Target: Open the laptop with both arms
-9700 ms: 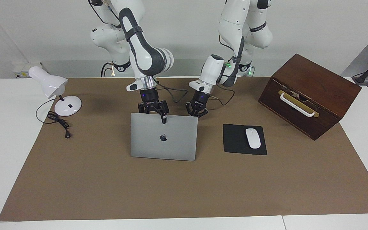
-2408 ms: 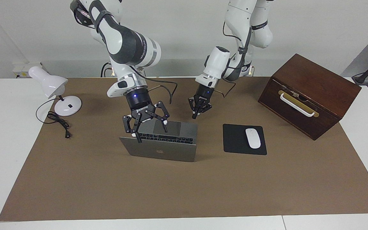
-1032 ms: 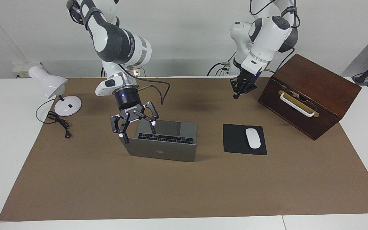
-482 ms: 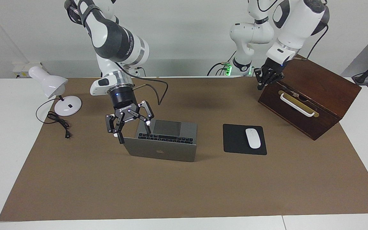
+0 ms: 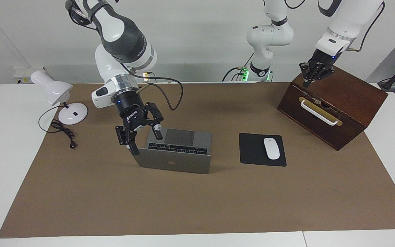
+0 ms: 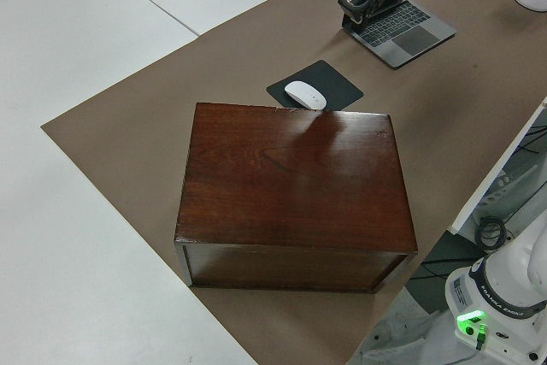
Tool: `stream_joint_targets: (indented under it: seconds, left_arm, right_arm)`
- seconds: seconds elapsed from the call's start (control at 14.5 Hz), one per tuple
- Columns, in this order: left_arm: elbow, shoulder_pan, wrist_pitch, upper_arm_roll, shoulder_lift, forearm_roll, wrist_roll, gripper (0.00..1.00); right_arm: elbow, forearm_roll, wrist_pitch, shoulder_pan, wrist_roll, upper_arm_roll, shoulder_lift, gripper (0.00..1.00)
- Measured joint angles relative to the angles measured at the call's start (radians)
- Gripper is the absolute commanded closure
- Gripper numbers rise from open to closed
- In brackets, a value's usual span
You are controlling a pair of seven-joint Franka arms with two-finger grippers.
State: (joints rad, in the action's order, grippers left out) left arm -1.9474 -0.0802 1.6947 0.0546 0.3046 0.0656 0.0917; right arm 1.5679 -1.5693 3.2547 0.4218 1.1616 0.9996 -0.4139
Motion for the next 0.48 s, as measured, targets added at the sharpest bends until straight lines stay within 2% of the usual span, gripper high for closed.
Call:
stream_joint_targets:
  seconds: [0.07,0.21,0.48]
  left_arm:
    - [0.013,0.004,-0.014,0.0,0.0,-0.012,0.0,0.0]
    - [0.03,0.018,-0.033,0.001,0.0,-0.027,0.011,0.0]
    - [0.041,0.052,-0.06,0.017,0.001,-0.047,0.075,0.0]
  right_arm:
    - [0.006,0.056,-0.063,0.013,-0.09,-0.008,0.015,0.0]
    - [0.018,0.155,-0.204,0.029,-0.237,-0.055,0.064,0.0]
    - [0.051,0.341,-0.514,0.033,-0.446,-0.222,0.18,0.0]
